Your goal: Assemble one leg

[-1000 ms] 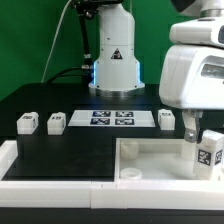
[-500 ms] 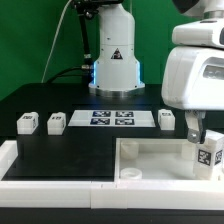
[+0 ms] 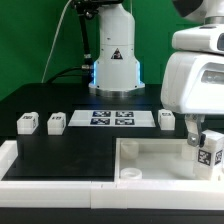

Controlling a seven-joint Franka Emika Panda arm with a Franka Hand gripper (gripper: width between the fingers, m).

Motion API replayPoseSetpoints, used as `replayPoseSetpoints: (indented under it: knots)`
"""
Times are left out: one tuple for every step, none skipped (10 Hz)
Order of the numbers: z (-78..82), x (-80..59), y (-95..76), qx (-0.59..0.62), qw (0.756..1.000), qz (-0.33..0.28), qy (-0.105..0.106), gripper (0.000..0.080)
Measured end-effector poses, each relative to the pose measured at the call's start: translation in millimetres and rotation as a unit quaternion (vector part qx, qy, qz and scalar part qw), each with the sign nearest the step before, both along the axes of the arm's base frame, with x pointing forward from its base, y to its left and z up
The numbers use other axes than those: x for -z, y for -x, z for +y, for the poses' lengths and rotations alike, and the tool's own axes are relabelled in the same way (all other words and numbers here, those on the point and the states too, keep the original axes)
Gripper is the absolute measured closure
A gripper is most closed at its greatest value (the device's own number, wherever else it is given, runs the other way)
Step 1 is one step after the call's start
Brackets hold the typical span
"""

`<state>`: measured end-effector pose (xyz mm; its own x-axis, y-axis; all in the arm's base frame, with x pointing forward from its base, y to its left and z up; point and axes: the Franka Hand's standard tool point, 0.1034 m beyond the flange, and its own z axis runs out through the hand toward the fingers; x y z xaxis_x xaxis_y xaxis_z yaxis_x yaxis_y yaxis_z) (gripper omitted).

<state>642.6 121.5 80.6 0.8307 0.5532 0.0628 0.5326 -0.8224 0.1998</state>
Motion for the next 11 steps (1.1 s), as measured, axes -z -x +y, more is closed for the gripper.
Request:
replayPoseSetpoints:
  knots:
    - [-0.7,0.1,-0.1,0.001,1.000,0.000,0.000,0.0291]
    - [-0.9,0.0,-0.2,0.001,1.000,0.000,0.000,0.0441]
    - [0.6,-0.4,0.0,0.001,1.000,0.000,-0.001,0.0496]
    - [0.3,-0.4,-0.1,0.029,1.000,-0.004,-0.006,0.0496]
    - [0.3,-0.4,-0.1,0.029,1.000,-0.004,-0.006,0.0496]
    - [0.5,-0.6,-0.2,0.081,0.996,-0.010,-0.017,0.0496]
    - [-0.8,-0.9,-1.1,0.163,0.986,-0.023,-0.031,0.0496]
    - [-1.2,-1.1,-3.6,0.224,0.973,-0.041,-0.045,0.0496]
    - [-2.4,-1.9,-5.2,0.307,0.948,-0.055,-0.062,0.0497]
    - [-4.7,-2.1,-6.5,0.364,0.926,-0.062,-0.077,0.0500]
    - [-5.7,-2.1,-6.5,0.399,0.911,-0.065,-0.083,0.0500]
